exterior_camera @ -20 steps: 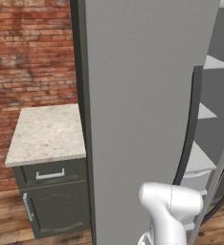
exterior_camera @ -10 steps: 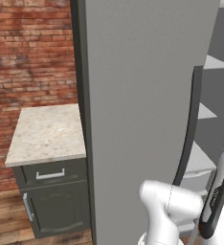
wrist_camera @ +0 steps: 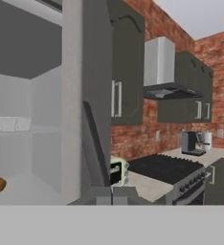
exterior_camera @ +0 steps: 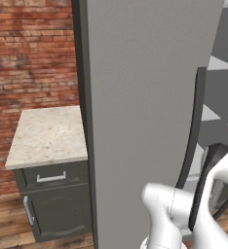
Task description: Open the freezer door, pick up the ice cube tray from the freezer, and place it on the dining counter.
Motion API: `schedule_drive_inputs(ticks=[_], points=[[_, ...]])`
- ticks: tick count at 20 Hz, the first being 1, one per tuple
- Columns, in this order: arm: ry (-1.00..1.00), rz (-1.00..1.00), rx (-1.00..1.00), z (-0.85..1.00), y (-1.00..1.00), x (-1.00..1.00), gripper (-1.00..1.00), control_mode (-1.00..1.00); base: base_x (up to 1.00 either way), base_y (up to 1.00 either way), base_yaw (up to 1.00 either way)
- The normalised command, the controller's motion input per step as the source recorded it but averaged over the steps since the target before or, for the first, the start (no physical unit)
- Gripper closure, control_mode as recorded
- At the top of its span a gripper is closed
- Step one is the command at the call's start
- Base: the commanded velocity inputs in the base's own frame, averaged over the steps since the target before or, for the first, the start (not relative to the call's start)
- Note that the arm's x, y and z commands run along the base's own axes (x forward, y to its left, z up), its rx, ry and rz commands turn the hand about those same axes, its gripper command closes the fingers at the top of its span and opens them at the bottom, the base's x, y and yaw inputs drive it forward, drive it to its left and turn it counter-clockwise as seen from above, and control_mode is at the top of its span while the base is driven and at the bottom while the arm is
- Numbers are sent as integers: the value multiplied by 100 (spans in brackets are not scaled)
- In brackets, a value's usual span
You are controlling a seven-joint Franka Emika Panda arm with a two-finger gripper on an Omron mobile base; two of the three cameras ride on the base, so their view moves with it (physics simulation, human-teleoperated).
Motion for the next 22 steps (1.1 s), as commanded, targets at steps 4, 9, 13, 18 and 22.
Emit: schedule_drive_inputs(ticks=[4, 9, 13, 18, 22], points=[[0, -12, 0, 0, 15, 30, 100, -100, 0, 0, 0], [0, -11, 0, 0, 19, 40, 100, -100, 0, 0, 0], [0, -10, 0, 0, 20, 35, -100, -100, 0, 0, 0], [0, -8, 0, 0, 10, 27, -100, -100, 0, 0, 0], [0, -11, 0, 0, 0, 21, -100, -100, 0, 0, 0]])
